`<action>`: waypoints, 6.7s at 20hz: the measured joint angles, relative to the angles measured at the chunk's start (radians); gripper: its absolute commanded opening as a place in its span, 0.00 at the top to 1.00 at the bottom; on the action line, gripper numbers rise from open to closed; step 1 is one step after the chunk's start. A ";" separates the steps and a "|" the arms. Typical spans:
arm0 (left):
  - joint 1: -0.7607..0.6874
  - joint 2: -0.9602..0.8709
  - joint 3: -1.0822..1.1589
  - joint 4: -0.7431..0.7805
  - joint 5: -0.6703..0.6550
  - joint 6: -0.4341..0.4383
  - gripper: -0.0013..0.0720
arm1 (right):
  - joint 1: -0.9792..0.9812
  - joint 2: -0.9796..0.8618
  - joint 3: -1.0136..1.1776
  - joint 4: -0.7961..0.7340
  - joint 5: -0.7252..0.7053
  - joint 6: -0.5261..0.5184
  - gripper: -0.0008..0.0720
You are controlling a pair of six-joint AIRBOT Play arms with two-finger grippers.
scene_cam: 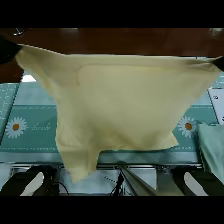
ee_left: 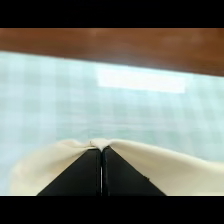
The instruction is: Fold the shirts.
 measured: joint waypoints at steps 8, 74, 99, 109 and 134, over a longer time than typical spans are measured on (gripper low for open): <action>-0.078 -0.443 0.056 -0.081 0.277 0.008 0.95 | 0.000 -0.523 0.011 0.243 -0.350 -0.071 0.95; 0.459 -0.240 -0.956 -0.507 -0.087 0.507 0.95 | -0.474 -0.383 -0.806 0.353 -0.063 -0.210 0.14; 0.367 0.093 0.246 -0.515 -0.026 0.274 0.96 | -0.205 -0.145 0.494 0.587 0.022 -0.145 0.95; 0.255 0.470 0.402 0.170 -0.116 0.102 0.96 | -0.205 0.178 0.552 0.299 0.180 -0.037 0.95; 0.134 -0.578 -0.041 -0.394 0.181 0.167 0.96 | -0.203 -0.713 0.040 0.637 -0.309 -0.276 0.95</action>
